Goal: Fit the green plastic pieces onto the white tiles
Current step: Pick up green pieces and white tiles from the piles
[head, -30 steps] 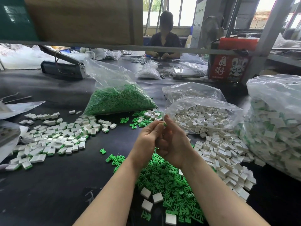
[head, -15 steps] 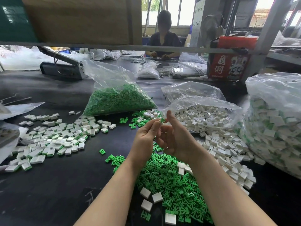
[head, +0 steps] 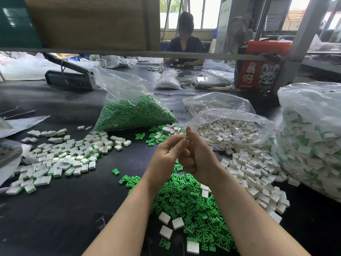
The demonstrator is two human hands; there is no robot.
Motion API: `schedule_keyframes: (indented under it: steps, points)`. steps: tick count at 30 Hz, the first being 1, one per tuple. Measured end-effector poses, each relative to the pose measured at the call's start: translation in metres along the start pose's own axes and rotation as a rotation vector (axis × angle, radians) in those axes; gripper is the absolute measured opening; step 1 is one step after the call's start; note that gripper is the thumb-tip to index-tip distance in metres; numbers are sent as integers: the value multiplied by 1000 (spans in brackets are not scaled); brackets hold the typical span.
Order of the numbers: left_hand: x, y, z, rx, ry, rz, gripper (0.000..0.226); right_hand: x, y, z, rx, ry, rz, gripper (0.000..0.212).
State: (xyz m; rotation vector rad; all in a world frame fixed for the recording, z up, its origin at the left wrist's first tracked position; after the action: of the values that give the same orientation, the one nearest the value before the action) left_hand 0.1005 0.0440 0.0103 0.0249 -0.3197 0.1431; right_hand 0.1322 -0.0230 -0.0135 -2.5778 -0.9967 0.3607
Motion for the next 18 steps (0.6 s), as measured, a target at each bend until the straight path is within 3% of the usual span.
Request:
schedule_keyframes:
  steps: [8,18]
  points:
    - [-2,7,5,9,-32,23,14,-4,1,0,-113,-25,-43,66]
    - [-2,5,7,-66,-35,58,22,-1,-5,0,119,-9,-42,49]
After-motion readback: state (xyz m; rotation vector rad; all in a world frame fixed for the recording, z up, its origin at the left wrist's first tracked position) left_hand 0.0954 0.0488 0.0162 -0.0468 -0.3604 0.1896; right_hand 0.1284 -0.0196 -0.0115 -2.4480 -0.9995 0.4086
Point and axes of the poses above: each hand's wrist, its own x-axis towards the middle knuckle, its own y-axis out of the back of the hand, z = x × y, the point moved 8 cm from there along x, towards the middle knuckle, and after that the axes turned 4 degrees about x, right-handed, at the moved point
